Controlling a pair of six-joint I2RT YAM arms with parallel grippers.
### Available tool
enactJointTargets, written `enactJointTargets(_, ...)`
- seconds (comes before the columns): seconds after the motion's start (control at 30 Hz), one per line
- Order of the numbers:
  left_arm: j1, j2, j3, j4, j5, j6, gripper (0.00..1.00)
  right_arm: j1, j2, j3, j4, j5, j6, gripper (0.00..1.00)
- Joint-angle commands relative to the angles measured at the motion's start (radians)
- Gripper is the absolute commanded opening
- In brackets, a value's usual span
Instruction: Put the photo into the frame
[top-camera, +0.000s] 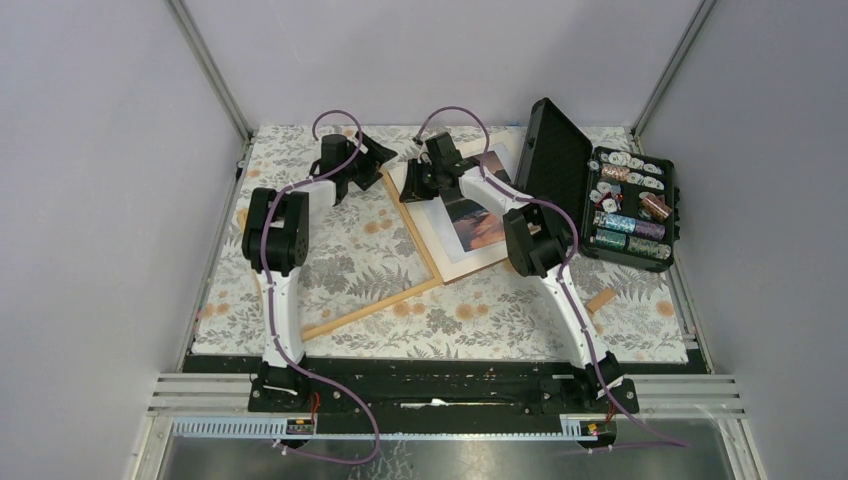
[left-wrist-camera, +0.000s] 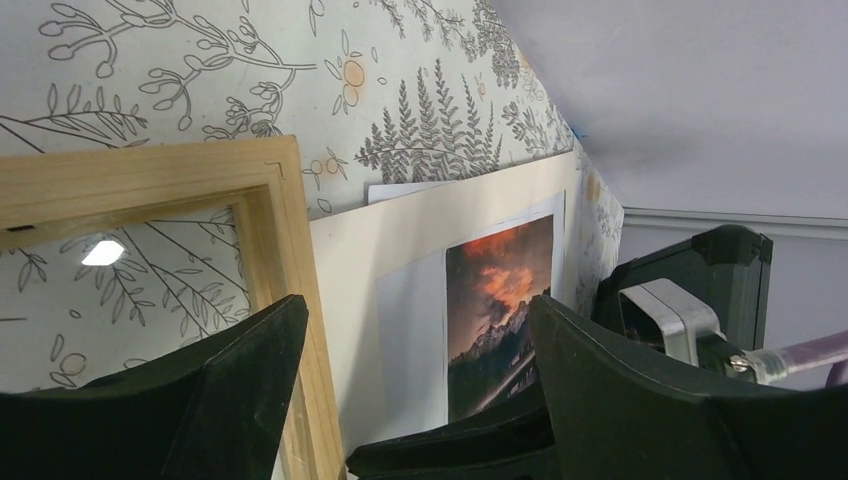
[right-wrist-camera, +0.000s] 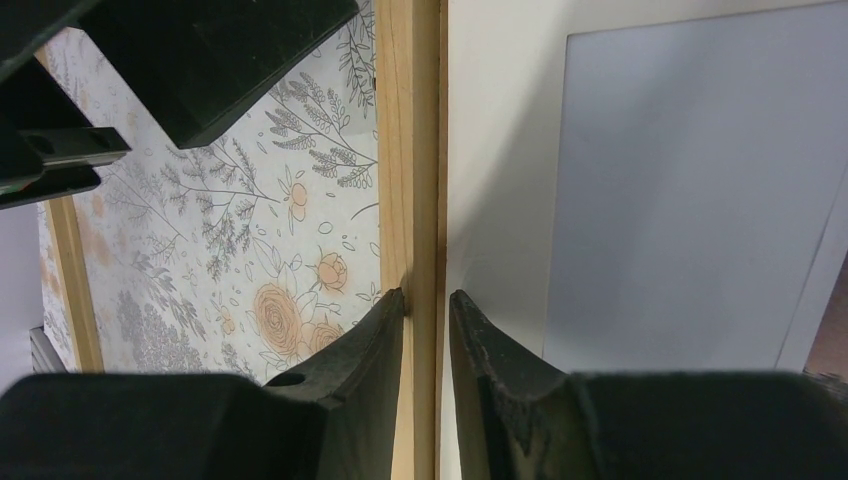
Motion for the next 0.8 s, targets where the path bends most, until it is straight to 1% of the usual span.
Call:
enactJointTargets(0.0,0.012,0.025,-0.005,0.064,0.005,-0.009,0.85,0.011,0.014,0.037,-0.025,-0.002,-0.013,0.31)
enactJointTargets(0.3,0.017,0.042,-0.030,0.030,-0.023,0.000,0.86,0.011,0.019,0.043,-0.030,-0.006,-0.012,0.30)
enactJointTargets(0.43,0.016,0.073,0.010,0.001,-0.001,0.024,0.85,0.011,0.021,0.045,-0.030,-0.007,-0.011,0.31)
enactJointTargets(0.57,0.019,0.029,-0.038,0.057,0.035,0.026,0.86,0.012,0.027,0.055,-0.036,-0.013,-0.007,0.30)
enactJointTargets(0.63,0.019,-0.009,-0.043,0.051,0.058,0.040,0.88,0.011,0.026,0.054,-0.037,-0.013,-0.009,0.31)
enactJointTargets(0.7,0.019,-0.060,-0.037,0.037,0.082,0.060,0.90,0.012,0.024,0.054,-0.043,-0.012,-0.012,0.33)
enactJointTargets(0.77,0.019,-0.118,-0.023,0.013,0.106,0.073,0.93,0.011,0.019,0.057,-0.050,-0.005,-0.015,0.43)
